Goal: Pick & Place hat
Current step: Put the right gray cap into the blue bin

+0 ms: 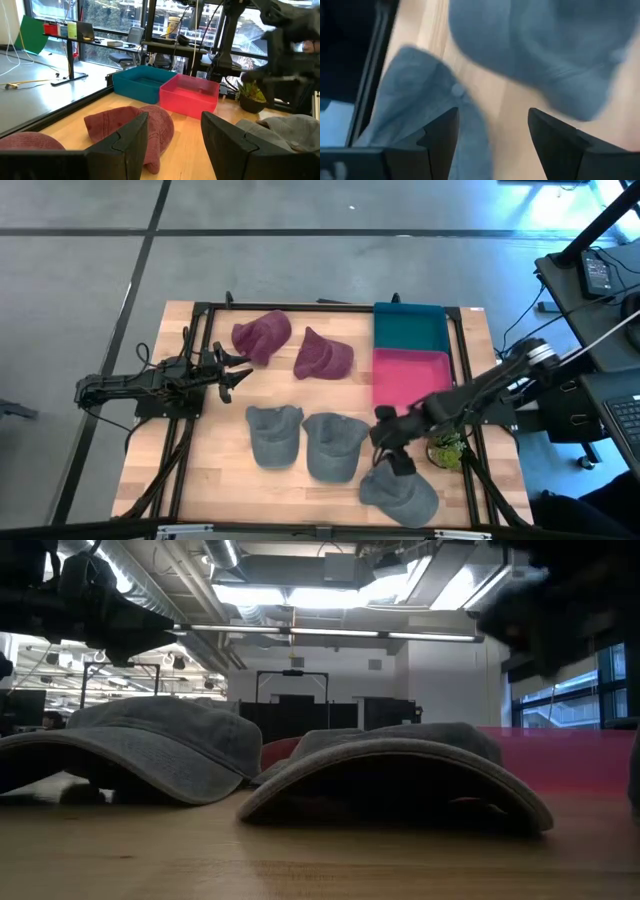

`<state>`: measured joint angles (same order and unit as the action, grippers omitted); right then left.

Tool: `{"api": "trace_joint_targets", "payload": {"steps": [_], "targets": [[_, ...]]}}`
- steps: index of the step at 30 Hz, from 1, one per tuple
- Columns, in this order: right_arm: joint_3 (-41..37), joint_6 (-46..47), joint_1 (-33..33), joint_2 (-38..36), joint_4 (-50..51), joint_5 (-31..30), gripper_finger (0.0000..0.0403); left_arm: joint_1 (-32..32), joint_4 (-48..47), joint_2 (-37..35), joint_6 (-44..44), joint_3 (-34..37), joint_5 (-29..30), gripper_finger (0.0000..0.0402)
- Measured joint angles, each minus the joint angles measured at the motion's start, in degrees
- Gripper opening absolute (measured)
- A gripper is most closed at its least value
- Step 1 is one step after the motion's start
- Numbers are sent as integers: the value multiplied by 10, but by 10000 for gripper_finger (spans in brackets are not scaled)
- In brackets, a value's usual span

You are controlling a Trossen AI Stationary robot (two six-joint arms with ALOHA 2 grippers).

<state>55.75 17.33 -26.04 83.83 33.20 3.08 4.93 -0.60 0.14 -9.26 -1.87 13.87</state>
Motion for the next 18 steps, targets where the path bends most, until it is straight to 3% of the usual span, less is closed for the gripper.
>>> {"api": "trace_joint_targets", "payload": {"steps": [10,18], "targets": [[0,62,-4,110,14,80,237,0,0,0,0,0,0,178],[1,58,-13,157,14,74,233,0,0,0,0,0,0,178]]}}
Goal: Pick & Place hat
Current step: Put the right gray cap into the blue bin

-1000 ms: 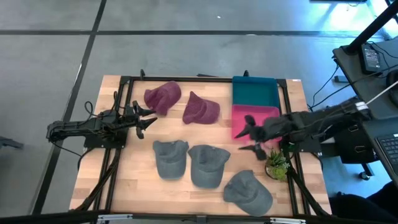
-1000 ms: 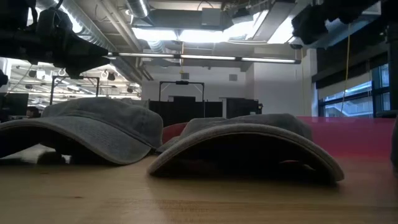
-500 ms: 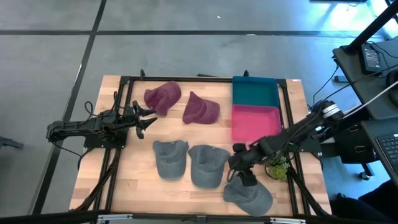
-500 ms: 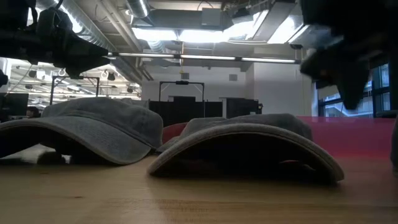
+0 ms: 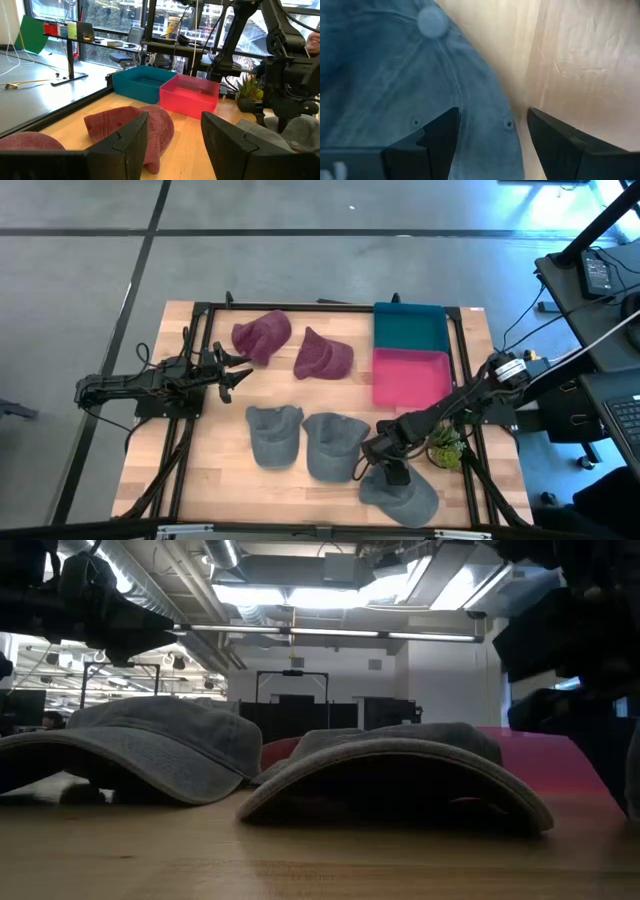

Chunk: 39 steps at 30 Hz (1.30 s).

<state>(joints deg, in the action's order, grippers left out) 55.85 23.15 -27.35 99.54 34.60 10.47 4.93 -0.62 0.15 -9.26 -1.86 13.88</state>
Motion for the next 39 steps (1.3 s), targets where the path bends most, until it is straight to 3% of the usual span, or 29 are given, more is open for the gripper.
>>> {"api": "trace_joint_targets", "payload": {"steps": [4,10,11,19,31,39], "targets": [[1,3,0,4,2,5,183,0,0,0,0,0,0,178],[0,-26,5,7,8,52,26,0,0,0,20,0,1,178],[-1,-28,5,6,12,59,14,0,0,0,20,0,2,178],[-1,3,5,-56,18,17,6,0,0,0,21,0,2,178],[-1,46,12,-259,25,-69,2,0,0,0,21,0,21,178],[-1,32,46,-429,20,-268,1,0,0,0,20,0,21,178]]}}
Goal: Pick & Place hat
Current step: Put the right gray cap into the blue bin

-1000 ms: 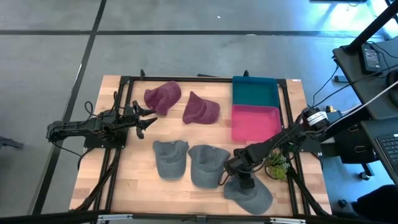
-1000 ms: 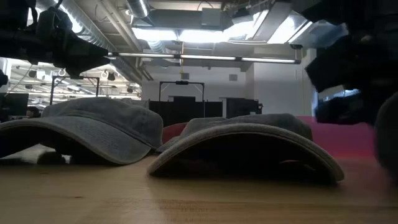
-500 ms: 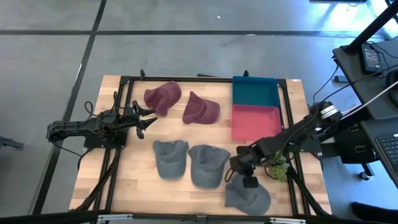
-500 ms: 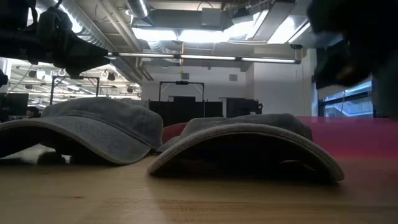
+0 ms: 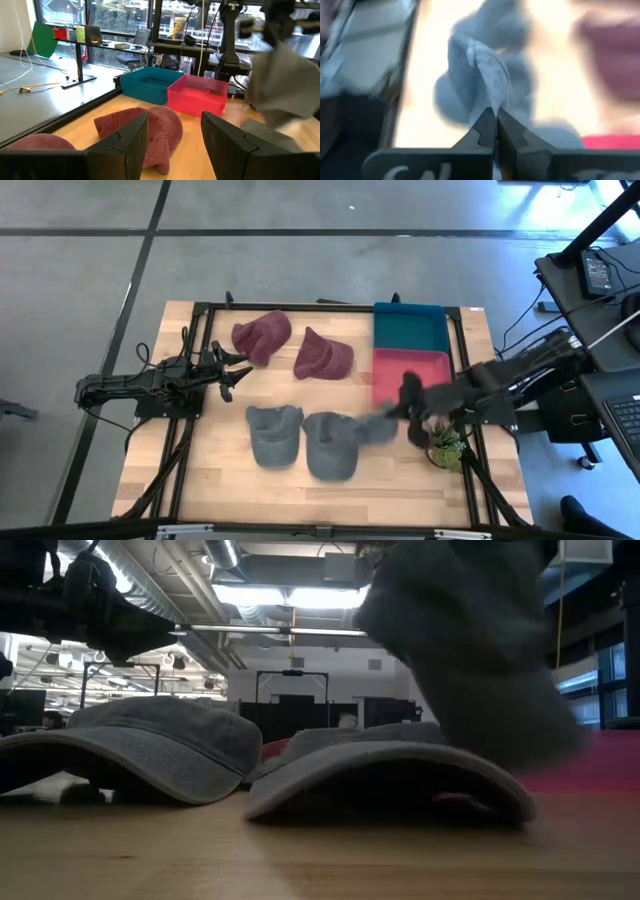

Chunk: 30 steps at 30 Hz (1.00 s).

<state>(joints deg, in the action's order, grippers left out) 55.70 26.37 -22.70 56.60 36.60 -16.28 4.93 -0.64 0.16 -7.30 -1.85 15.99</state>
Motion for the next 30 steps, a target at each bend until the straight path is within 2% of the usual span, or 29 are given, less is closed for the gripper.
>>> {"api": "trace_joint_targets", "payload": {"steps": [7,11,22,30], "targets": [[0,-58,63,-131,19,-255,1,0,0,0,0,0,0,178],[0,-66,109,-172,63,-362,1,0,0,0,1,0,0,178],[-6,-64,211,-208,90,-521,1,0,0,0,1,0,0,178],[-92,20,258,-208,52,-557,1,0,0,0,8,0,0,178]]}}
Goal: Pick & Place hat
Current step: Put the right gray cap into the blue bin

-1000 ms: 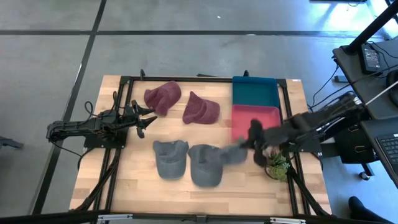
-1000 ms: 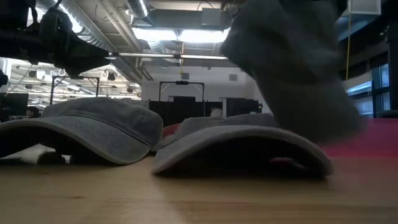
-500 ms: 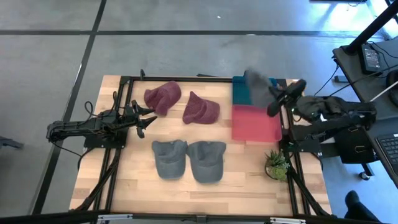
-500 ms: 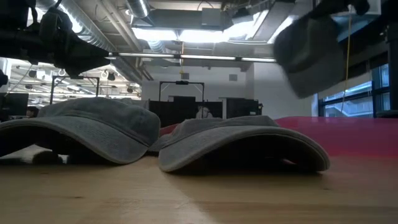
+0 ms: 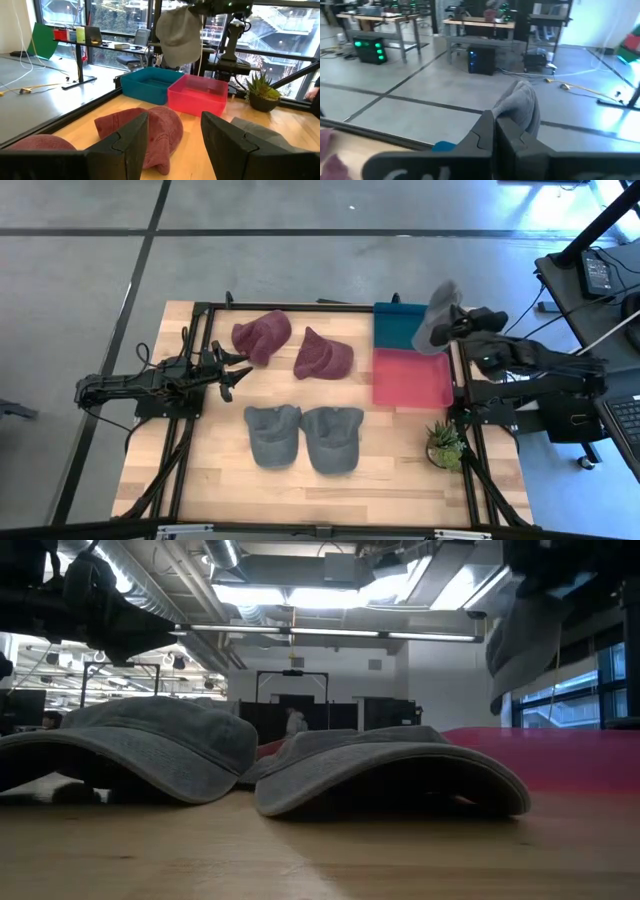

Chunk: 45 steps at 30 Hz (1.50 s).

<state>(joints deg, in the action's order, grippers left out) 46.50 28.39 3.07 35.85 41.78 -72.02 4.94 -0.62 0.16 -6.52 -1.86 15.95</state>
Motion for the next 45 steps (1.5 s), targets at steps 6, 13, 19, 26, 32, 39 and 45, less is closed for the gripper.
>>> {"api": "trace_joint_targets", "payload": {"steps": [6,13,19,26,32,39,45], "targets": [[-103,-33,30,1,-134,-62,1,0,0,0,7,0,-1,178],[-203,-168,80,2,-365,-65,1,0,0,0,8,0,-2,178],[-254,-304,145,5,-571,44,1,0,0,0,9,0,-2,178],[-295,-308,223,25,-612,134,1,0,0,0,9,0,-2,178],[-333,-304,258,49,-634,139,3,0,0,0,9,0,-1,178],[-364,-301,284,73,-647,146,6,0,0,0,9,0,0,178],[-375,-297,303,101,-637,146,7,0,0,0,9,0,0,178]]}}
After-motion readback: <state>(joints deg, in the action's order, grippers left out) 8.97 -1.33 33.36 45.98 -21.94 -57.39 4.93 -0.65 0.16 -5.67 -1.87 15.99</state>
